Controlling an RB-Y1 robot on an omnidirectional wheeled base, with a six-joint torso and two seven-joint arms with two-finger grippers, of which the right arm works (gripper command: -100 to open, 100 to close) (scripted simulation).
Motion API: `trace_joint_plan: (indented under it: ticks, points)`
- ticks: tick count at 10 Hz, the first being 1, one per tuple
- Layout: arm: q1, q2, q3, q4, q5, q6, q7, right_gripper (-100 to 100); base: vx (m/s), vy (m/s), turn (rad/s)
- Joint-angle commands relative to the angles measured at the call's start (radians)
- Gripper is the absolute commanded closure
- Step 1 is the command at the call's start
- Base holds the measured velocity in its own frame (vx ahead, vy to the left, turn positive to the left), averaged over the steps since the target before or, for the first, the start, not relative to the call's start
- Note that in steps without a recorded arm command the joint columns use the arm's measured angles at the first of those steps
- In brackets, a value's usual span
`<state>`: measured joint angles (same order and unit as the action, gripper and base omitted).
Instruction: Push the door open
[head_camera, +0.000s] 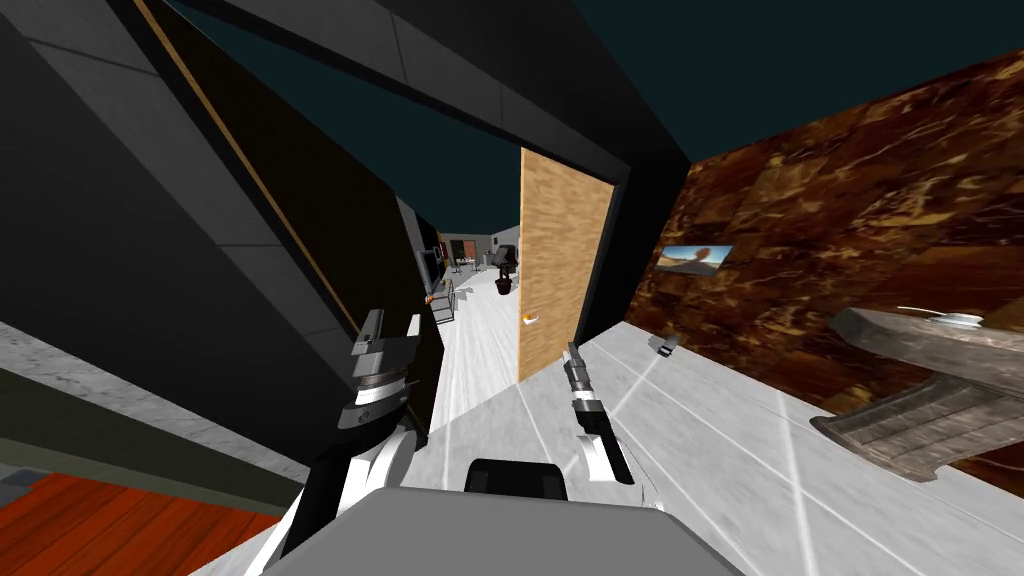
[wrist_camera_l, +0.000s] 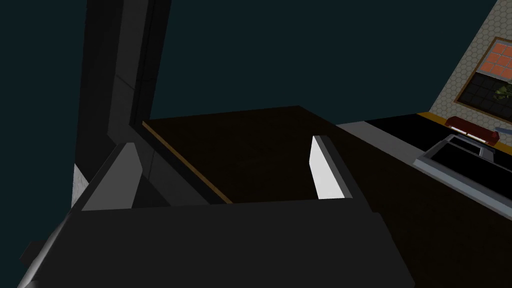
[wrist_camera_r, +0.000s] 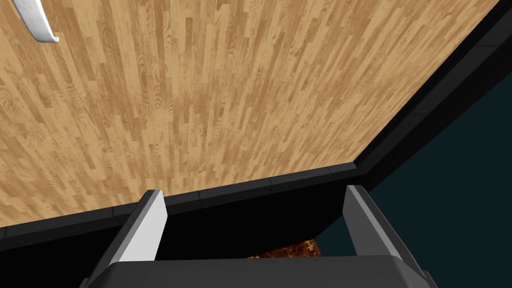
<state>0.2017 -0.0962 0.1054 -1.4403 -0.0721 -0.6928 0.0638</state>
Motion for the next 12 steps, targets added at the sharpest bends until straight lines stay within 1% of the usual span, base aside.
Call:
trace_joint_plan:
  ticks: [1,5,12]
  points:
    - [-0.018,-0.003,0.002,0.039,-0.004,0.0,-0.005,-100,0.074,-0.088,0.143]
    - [-0.059,-0.004,0.009,0.142,-0.011,-0.011,-0.013,-100,0.066,-0.076,0.163]
    - [-0.127,-0.002,0.021,0.314,-0.024,-0.029,-0.027,-100,0.064,-0.083,0.139]
